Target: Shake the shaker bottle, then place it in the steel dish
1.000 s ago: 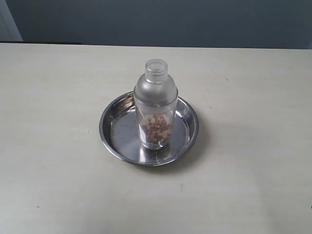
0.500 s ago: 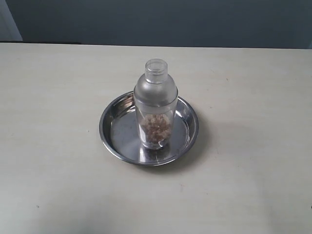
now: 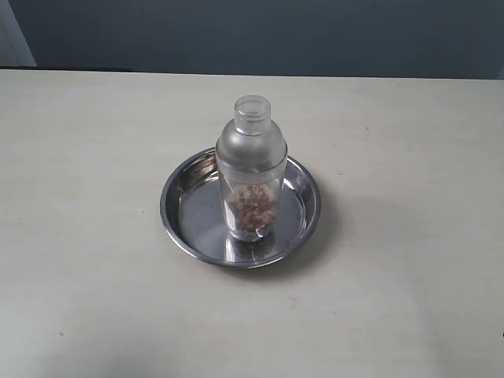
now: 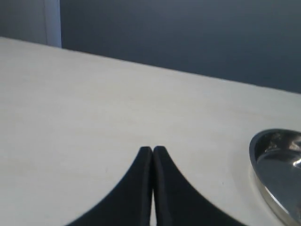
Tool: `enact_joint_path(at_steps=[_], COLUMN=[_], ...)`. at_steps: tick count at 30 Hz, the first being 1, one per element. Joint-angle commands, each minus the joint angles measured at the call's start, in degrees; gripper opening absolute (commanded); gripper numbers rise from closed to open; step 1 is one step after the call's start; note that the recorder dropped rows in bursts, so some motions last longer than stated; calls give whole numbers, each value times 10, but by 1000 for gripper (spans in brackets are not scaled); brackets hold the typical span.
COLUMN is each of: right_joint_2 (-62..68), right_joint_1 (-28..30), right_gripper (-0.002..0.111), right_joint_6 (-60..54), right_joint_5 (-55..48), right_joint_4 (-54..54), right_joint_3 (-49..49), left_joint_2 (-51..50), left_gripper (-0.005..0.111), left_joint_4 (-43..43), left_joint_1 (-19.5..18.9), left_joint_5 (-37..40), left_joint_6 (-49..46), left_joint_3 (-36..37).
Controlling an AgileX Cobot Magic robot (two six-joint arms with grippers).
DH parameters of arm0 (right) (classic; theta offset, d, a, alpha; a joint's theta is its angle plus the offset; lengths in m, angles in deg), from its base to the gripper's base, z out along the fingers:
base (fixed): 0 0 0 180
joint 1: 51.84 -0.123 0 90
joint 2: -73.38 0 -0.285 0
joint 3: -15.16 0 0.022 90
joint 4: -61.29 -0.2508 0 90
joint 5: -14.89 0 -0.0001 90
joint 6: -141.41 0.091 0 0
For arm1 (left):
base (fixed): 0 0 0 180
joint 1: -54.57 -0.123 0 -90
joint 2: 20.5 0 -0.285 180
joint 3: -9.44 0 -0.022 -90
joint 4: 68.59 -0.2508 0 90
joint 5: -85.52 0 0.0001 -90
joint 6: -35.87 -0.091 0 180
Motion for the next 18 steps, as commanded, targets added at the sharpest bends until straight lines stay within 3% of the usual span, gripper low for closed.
enact_joint_path(at_steps=[1, 18], right_joint_2=[-2, -2], right_joint_1=[0, 0], right_gripper=[-1, -1], right_joint_6=[0, 0], right_joint_5=[7, 7], right_joint_4=[3, 3], right_joint_3=[1, 1], left_joint_2=[7, 7], left_gripper=[0, 0], left_joint_4=[-1, -5], left_joint_1=[-1, -1], left_joint_5=[-56, -49], left_joint_6=[2, 1], left_joint_3=[2, 2])
